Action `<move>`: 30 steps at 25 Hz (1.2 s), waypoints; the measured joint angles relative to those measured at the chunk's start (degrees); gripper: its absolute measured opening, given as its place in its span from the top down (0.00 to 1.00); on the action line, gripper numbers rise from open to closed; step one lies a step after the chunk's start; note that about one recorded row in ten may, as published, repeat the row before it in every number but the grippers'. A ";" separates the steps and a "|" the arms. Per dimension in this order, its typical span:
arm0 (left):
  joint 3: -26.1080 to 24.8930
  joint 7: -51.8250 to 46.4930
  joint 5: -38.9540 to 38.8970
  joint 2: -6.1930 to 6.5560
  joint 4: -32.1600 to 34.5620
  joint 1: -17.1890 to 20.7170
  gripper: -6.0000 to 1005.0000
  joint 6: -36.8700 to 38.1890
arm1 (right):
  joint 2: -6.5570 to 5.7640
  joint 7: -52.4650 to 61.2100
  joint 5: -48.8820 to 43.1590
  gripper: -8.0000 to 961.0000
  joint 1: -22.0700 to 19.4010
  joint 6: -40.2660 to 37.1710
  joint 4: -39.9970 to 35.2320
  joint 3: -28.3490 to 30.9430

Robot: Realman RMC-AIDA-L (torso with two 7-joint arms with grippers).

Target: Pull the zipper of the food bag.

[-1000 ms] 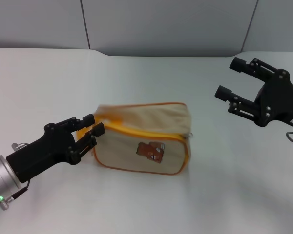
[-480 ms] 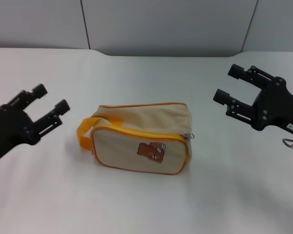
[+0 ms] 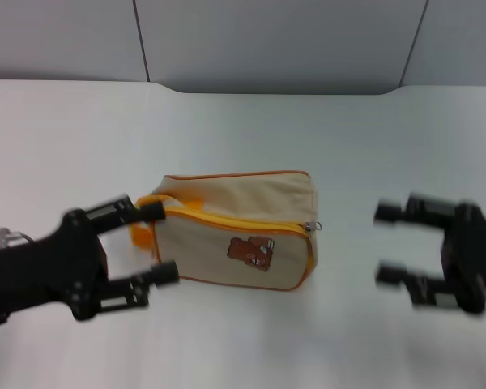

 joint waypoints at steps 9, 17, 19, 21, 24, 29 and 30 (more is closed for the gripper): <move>12.37 -5.52 0.22 -0.19 4.28 -0.35 0.21 -0.40 | -0.33 0.25 -9.69 0.25 -0.17 -2.51 -3.04 0.28; 13.41 -5.18 1.84 -0.39 4.31 -0.31 0.21 -0.80 | -0.04 0.06 -9.49 0.25 -0.14 -1.79 -3.01 0.60; 13.31 -5.06 1.86 -0.45 4.32 -0.31 0.21 -0.90 | 0.23 0.05 -9.55 0.25 -0.13 -1.36 -3.02 0.62; 13.20 -5.04 1.88 -0.46 4.34 -0.32 0.21 -0.93 | 0.49 -0.01 -9.69 0.25 -0.13 -1.05 -3.13 0.62; 13.18 -5.03 1.90 -0.46 4.35 -0.38 0.21 -0.97 | 0.55 -0.33 -9.75 0.25 -0.13 -0.98 -3.15 0.62; 13.37 -4.87 1.92 -0.53 4.35 -0.43 0.21 -1.00 | 0.77 -0.55 -9.83 0.25 -0.04 -0.65 -3.01 0.42; 13.43 -4.84 1.92 -0.55 4.35 -0.45 0.21 -1.00 | 0.80 -0.55 -9.86 0.25 0.03 -0.43 -3.00 0.30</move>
